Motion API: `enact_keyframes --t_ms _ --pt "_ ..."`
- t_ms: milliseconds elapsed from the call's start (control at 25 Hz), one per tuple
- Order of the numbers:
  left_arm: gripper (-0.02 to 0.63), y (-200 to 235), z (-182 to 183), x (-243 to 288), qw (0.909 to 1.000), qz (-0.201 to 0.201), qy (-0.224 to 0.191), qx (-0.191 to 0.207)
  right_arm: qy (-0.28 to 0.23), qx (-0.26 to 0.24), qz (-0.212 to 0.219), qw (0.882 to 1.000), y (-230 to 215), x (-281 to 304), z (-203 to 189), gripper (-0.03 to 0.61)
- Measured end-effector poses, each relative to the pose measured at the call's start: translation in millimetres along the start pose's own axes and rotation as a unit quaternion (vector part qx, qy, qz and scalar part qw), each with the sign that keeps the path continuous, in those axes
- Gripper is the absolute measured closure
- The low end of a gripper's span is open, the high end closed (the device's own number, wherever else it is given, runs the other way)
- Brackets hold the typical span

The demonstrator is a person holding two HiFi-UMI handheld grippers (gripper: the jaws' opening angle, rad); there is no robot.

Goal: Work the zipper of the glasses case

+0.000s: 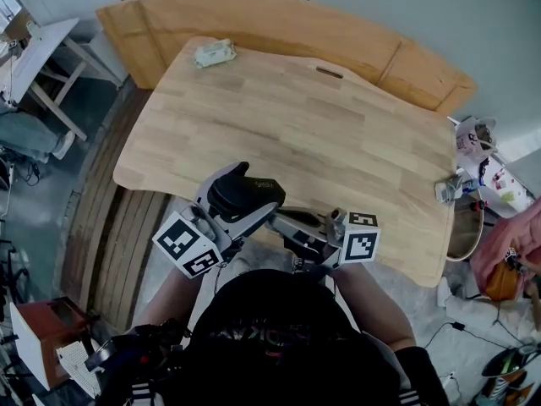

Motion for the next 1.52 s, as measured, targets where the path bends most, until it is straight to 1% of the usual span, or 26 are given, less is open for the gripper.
enact_keyframes --t_ms 80,160,240,360,520,600,760,880,1000,1080,1200,1320,1360,1400,1480,1520 --pt "0.256 -3.0 4.1 -1.8 0.9996 -0.027 -0.004 0.005 -0.013 0.017 0.019 1.000 3.4 -0.8 2.9 0.561" --pt "0.256 -5.6 6.9 -2.3 0.9988 -0.045 -0.003 0.019 -0.028 0.030 0.032 0.999 6.1 -3.3 8.7 0.561" --pt "0.256 -7.7 8.1 -3.3 0.9978 -0.057 0.001 0.033 -0.037 0.035 0.041 0.998 8.7 -5.2 14.7 0.561" --pt "0.256 -11.5 8.7 -6.5 0.9962 -0.071 0.004 0.050 -0.038 0.035 0.053 0.997 13.7 -4.9 21.1 0.561" --pt "0.252 -15.2 8.7 -15.6 0.9945 -0.087 -0.005 0.058 -0.058 0.052 0.071 0.994 18.3 -5.6 28.4 0.561" --pt "0.252 -15.4 8.7 -21.7 0.9941 -0.086 -0.013 0.065 -0.067 0.066 0.078 0.992 18.3 -6.8 29.6 0.561" --pt "0.252 -16.0 9.5 -27.5 0.9922 -0.077 -0.029 0.093 -0.081 0.097 0.105 0.986 20.2 -7.5 30.4 0.561" --pt "0.252 -14.3 8.9 -28.6 0.9932 -0.058 -0.029 0.096 -0.089 0.114 0.131 0.981 25.4 -4.9 33.8 0.561" --pt "0.252 -15.5 8.4 -27.8 0.9921 -0.045 -0.029 0.113 -0.081 0.125 0.147 0.978 30.9 -1.3 35.9 0.561" --pt "0.252 -19.3 11.4 -26.9 0.9901 -0.048 -0.030 0.129 -0.074 0.132 0.149 0.977 31.7 1.0 36.1 0.561" --pt "0.252 -27.4 15.5 -24.5 0.9869 -0.063 -0.030 0.146 -0.064 0.132 0.137 0.980 28.7 1.8 36.0 0.561" --pt "0.254 -34.0 18.3 -22.4 0.9863 -0.076 -0.034 0.142 -0.037 0.111 0.092 0.989 22.9 1.9 34.0 0.561" --pt "0.279 -35.2 19.6 -21.6 0.9863 -0.079 -0.035 0.140 -0.029 0.102 0.076 0.991 21.4 1.9 33.6 0.561" --pt "0.323 -36.0 20.4 -20.9 0.9862 -0.079 -0.035 0.142 -0.022 0.093 0.062 0.994 20.5 1.8 33.5 0.561" --pt "0.325 -36.8 18.9 -20.2 0.9844 -0.072 -0.024 0.159 -0.012 0.074 0.038 0.996 20.5 0.9 33.7 0.561" --pt "0.325 -36.7 16.1 -20.6 0.9811 -0.071 -0.010 0.180 -0.006 0.064 0.026 0.998 20.6 -0.1 33.6 0.561"
Point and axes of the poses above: the fingertips, and each gripper's own axes: x forward along the fingers, y to its left, z out of its top, the point moved 6 cm from there along -x, backward along the fingers, and after that the axes turned 9 degrees about z, right-handed, at the moved point
